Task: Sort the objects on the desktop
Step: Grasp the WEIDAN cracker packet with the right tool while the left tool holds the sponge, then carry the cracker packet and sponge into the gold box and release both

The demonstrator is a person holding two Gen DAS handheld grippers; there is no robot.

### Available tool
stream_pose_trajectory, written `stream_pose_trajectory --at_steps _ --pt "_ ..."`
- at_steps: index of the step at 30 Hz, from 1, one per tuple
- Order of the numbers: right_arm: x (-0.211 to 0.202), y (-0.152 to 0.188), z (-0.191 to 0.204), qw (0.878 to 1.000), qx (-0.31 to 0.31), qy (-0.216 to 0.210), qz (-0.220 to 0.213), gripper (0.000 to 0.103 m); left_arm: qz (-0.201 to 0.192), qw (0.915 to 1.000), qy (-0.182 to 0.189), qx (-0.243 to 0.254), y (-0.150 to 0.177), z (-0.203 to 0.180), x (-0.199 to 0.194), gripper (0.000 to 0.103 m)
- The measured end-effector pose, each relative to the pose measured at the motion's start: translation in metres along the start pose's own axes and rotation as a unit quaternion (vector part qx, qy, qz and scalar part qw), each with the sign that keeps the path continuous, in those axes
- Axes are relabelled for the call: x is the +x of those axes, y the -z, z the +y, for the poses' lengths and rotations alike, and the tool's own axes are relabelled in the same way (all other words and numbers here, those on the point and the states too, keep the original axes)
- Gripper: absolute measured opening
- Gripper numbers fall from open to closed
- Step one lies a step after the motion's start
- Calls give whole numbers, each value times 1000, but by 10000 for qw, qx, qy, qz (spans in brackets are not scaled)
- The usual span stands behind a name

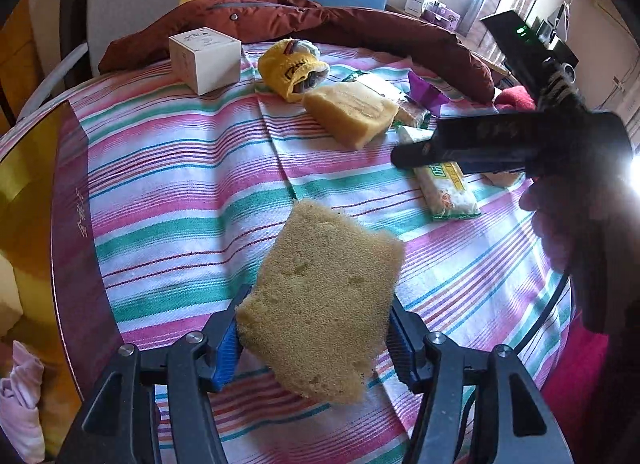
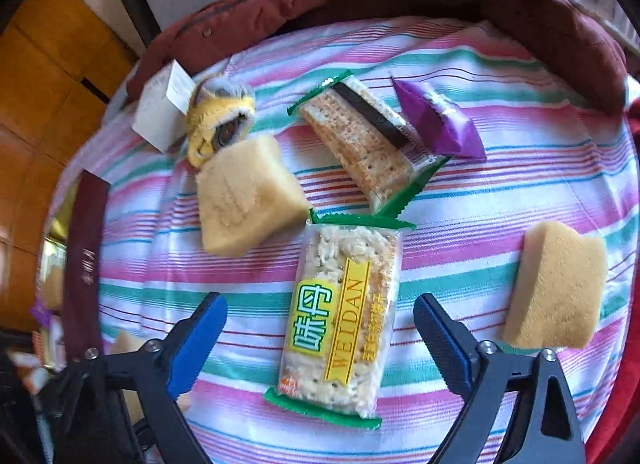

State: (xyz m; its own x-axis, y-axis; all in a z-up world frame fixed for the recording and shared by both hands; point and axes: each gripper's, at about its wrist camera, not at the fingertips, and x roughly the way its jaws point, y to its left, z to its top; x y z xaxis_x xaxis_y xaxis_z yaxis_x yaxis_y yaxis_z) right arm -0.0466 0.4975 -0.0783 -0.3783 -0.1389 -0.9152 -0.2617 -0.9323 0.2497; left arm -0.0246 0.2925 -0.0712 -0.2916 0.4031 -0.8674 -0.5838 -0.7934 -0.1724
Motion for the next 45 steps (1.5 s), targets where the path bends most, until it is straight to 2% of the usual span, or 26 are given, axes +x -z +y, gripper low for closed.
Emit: stream_pose_trajectory --at_steps 4,6,8,12,17,23,26,28,29,31,32,33,37,40,45 --pt "10 4 14 9971 -518 561 6 87 -85 10000 -29 40 2 -1 0 62" --pt "12 5 16 9959 -615 669 14 84 -140 9999 -50 56 3 -2 -2 61" --pt "11 5 14 9957 -640 673 30 83 -152 9998 -79 86 3 -4 -2 61" --pt "16 8 15 9954 -757 581 52 95 -133 9998 -102 55 4 -4 -3 62" --pt "18 15 19 9964 -658 532 -76 103 -112 9999 -43 -10 4 -3 -2 62" --pt "16 21 20 9960 -515 625 -376 103 -108 9999 -9 -85 5 -1 -1 63" --pt "16 20 21 9961 -521 675 -246 103 -125 9998 28 -142 6 1 -1 63" --pt "24 15 29 9961 -495 706 -208 98 -139 9998 35 -165 6 2 -1 63" --pt "23 12 30 9959 -472 750 -194 92 -145 9998 25 -160 7 2 -2 63" --pt "20 7 28 9960 -299 814 -219 75 -155 9998 3 -156 6 1 -1 63" --pt "17 7 26 9957 -242 864 -249 59 -157 9998 -4 -156 7 1 -2 63" --pt "16 5 22 9956 -198 872 -276 49 -160 9998 -12 -153 7 1 -2 63" --pt "14 4 17 9951 -164 929 -307 48 -195 9997 -37 -144 7 1 -4 62" --pt "10 1 18 9948 -52 938 -400 48 -394 9991 -81 -136 8 1 -13 61" --pt "-7 -2 3 9950 259 631 -736 48 -779 9967 -77 -212 6 4 -41 60"
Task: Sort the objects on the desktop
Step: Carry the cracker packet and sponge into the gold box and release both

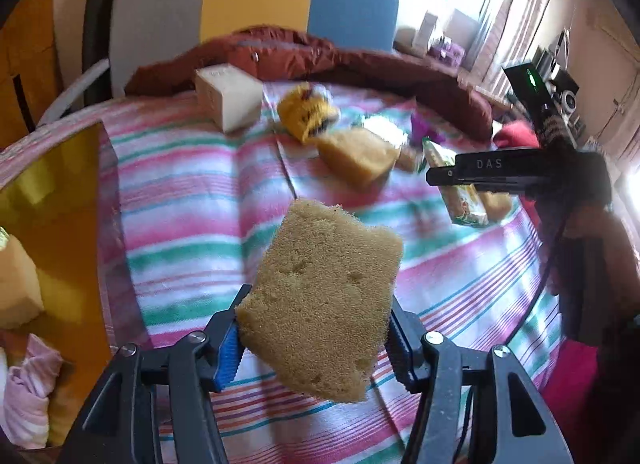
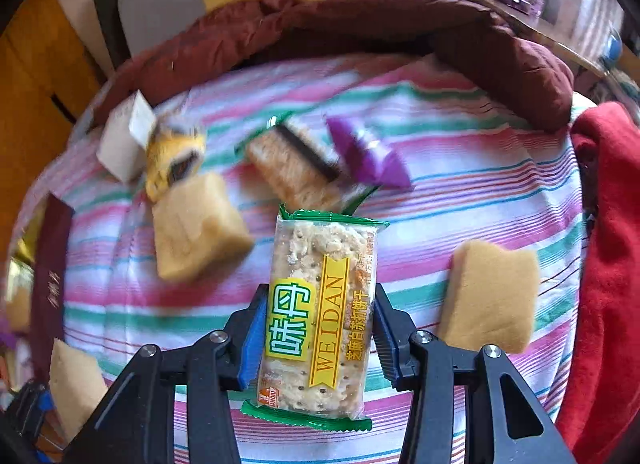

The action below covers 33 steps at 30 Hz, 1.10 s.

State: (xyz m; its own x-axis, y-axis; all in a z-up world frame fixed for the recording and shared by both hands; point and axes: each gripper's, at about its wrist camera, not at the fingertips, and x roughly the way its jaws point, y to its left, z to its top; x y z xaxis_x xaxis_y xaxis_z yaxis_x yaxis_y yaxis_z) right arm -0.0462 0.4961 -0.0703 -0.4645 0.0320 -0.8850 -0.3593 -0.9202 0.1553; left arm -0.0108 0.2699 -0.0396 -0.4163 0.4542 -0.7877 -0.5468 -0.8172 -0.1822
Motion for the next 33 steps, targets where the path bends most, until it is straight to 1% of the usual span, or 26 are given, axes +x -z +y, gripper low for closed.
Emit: stream_pose_trajectory --at_steps 2,3,4,5,6,7,9,11,15,17,18,19,21,25,28,30,33 --pt "-8 -4 -10 9988 146 -364 -296 48 -189 9998 -21 -5 -4 1 -15 60" --pt "-16 -6 -8 9965 132 -630 -532 48 -289 9996 -26 -22 -6 2 -24 60" --pt "-24 -7 -12 9944 75 -800 -683 48 -373 9993 -32 -46 -9 4 -31 60" --pt "-33 -7 -4 9901 -73 -1070 -904 48 -470 9989 -44 -79 -11 6 -41 60" --pt "-36 -14 1 9874 -183 -1209 -1004 48 -541 9985 -64 -115 -12 10 -47 60" --pt "-41 -13 11 9835 -342 -1376 -1127 48 -618 9979 -102 -174 -14 15 -56 60" --pt "-45 -12 30 9779 -591 -1606 -1203 48 -717 9968 -196 -281 -16 26 -71 60" --pt "-56 3 50 9739 -813 -1761 -1182 48 -829 9951 -315 -432 -17 42 -88 60" --pt "-67 15 81 9659 -1087 -2139 -978 48 -969 9905 -654 -718 -16 84 -116 60" --pt "-74 13 104 9623 -1211 -2266 -889 48 -1036 9869 -830 -918 -15 109 -125 60" --pt "-74 21 109 9606 -1264 -2329 -841 48 -1054 9845 -920 -1054 -13 123 -130 60" --pt "-82 28 116 9587 -1317 -2395 -784 48 -1063 9820 -1007 -1193 -9 138 -134 60" --pt "-77 31 139 9541 -1408 -2554 -679 48 -1085 9767 -1210 -1404 -2 163 -140 60" --pt "-82 34 191 9429 -1645 -2858 -479 48 -1049 9667 -1510 -1783 19 205 -146 60" --pt "-75 30 235 9362 -1751 -3037 -230 48 -964 9600 -1695 -2008 35 230 -144 60" --pt "-66 27 260 9328 -1732 -3159 -44 48 -878 9591 -1673 -2109 44 242 -140 60" --pt "-42 19 299 9330 -1598 -3213 259 48 -785 9585 -1689 -2158 50 256 -131 60"
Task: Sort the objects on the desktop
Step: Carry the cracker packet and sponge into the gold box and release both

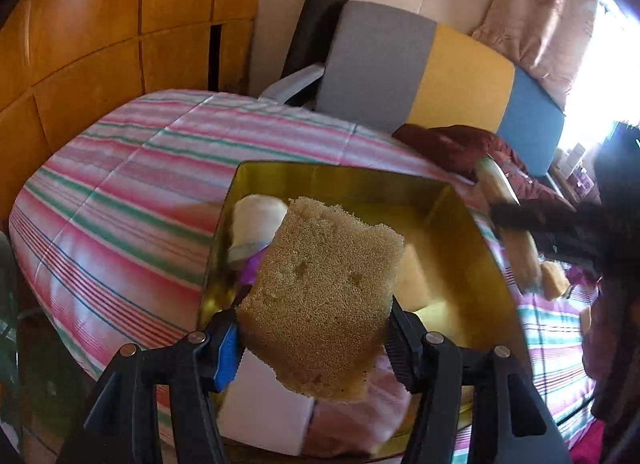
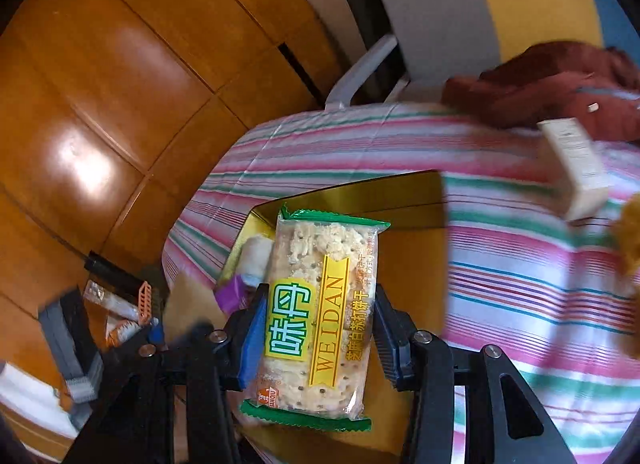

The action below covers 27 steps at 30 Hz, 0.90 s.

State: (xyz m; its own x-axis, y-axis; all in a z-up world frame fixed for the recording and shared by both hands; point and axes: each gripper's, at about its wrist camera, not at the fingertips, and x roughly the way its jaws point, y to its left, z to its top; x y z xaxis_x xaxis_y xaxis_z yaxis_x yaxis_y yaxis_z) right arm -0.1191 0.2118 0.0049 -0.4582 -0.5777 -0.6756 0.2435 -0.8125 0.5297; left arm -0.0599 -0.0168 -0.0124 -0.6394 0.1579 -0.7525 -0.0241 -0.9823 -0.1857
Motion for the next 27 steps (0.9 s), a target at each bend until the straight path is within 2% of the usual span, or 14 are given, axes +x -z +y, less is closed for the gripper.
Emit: stream_pose_trajectory --at_steps 5,8,13,18,21,27 --pt "49 -20 13 9993 311 -60 199 48 140 9999 92 -25 4 7 14 62" --pt "71 -28 20 9987 439 -69 265 50 202 9998 19 -80 6 11 19 64" --pt "88 -32 20 9967 695 -281 310 55 252 9994 55 -230 7 18 20 66" --pt "77 -26 21 9966 687 -392 233 58 35 9997 47 -243 7 18 4 69" --pt "64 -19 18 9969 656 -411 131 61 -85 9997 127 -175 7 15 -3 77" --pt "35 0 15 9988 434 -211 -78 65 8 9995 27 -321 13 18 -3 77"
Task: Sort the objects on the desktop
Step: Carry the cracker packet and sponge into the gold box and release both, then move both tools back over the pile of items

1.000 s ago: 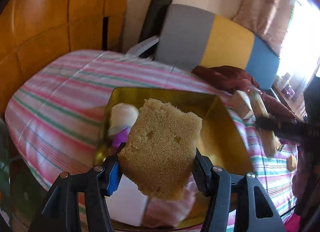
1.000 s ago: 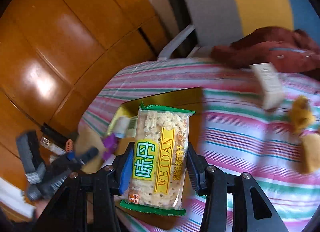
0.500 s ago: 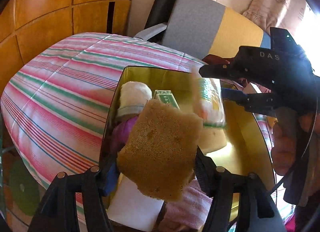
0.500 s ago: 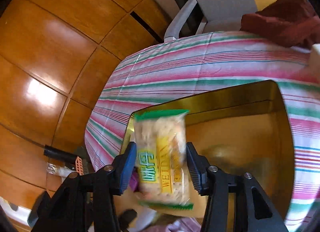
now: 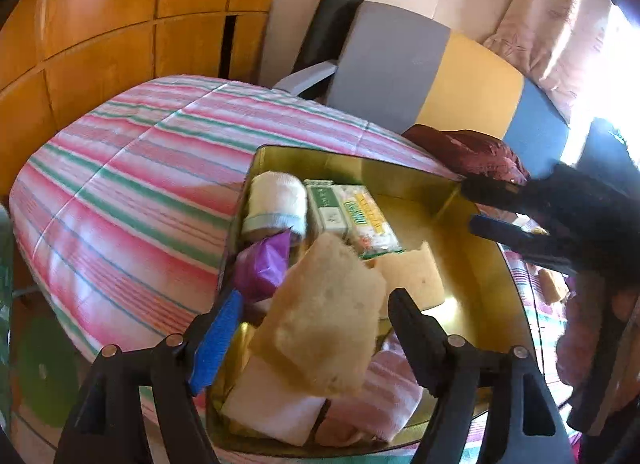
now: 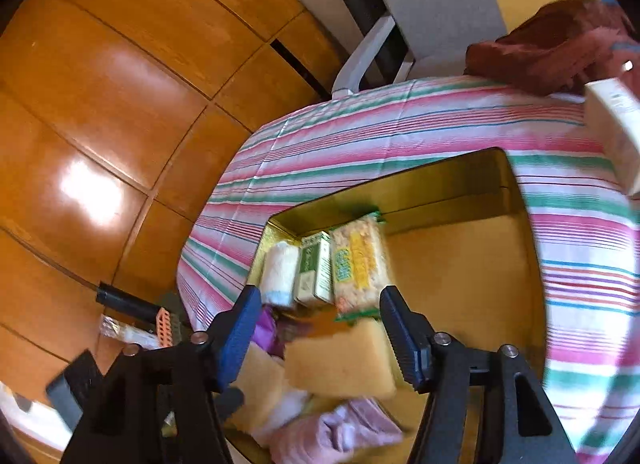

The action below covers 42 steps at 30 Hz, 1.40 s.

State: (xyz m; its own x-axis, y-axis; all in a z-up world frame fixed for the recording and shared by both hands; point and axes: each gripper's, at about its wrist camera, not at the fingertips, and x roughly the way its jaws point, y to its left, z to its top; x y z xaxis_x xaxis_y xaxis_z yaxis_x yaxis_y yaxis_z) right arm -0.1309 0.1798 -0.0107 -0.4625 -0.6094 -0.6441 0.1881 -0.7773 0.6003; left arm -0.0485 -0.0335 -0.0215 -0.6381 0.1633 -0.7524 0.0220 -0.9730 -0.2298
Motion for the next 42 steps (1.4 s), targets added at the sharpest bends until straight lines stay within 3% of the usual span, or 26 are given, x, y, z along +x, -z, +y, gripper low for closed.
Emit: stream_pose_trajectory --at_steps 4,7,8,14,19,22,27,33,42 --pt "-22 15 -2 9994 -241 220 -144 72 -121 9995 -300 18 1 5 -5 75" --pt "-35 25 -6 9986 -354 332 -200 74 -206 9992 -344 41 -6 5 4 53" --pt "-39 28 -8 9984 -367 378 -200 74 -243 9992 -316 -2 -10 4 6 51" --pt "-62 41 -19 9971 -391 581 -305 74 -529 9978 -390 -124 -23 -3 -5 50" --pt "-80 47 -32 9965 -324 647 -411 76 -412 9983 -306 -273 -12 11 -19 50" --pt "-88 51 -39 9957 -334 769 -406 76 -375 9985 -404 -62 5 13 -28 42" --pt "-97 57 -51 9941 -336 955 -393 76 -174 9977 -562 326 25 4 -21 41" --pt "-113 60 -65 9925 -204 1096 -496 76 -160 9960 -782 408 5 -10 4 41" --pt "-135 64 -86 9893 -16 1326 -602 77 -183 9971 -651 353 0 -14 -1 42"
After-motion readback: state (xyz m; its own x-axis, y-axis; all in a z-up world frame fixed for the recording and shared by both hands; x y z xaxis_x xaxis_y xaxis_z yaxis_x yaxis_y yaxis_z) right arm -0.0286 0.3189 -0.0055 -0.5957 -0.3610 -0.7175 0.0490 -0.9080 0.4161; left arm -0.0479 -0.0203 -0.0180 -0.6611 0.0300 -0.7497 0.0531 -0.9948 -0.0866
